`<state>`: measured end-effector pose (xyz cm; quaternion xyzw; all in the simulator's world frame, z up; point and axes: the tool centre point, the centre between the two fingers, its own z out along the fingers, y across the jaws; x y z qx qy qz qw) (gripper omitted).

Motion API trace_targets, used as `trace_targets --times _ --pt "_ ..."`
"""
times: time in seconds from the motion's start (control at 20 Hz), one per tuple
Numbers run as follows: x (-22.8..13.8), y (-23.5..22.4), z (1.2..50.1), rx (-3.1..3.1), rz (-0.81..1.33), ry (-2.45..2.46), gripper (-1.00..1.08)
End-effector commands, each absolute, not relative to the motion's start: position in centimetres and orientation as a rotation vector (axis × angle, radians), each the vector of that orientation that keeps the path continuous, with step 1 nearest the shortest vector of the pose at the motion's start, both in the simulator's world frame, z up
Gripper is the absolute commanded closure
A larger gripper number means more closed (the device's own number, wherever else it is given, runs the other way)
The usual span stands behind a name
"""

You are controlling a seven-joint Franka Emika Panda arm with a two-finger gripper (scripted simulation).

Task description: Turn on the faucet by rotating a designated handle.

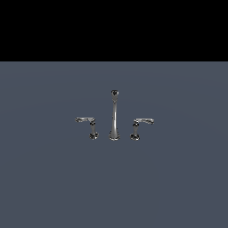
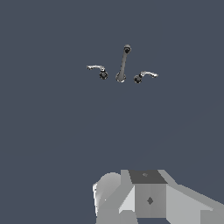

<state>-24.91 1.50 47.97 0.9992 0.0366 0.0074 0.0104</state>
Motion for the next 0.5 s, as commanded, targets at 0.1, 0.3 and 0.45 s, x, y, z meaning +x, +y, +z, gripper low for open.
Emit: trace_targets --times 0.1,0.3,0.45 --pt "-24.9 1.5 47.9 3.119 0.023 0.111 1.08" --pt "-24.8 1.8 47.5 3.12 0.023 0.084 1.08" --pt "-24.7 2.3 46.9 3.121 0.023 0.045 1.08"
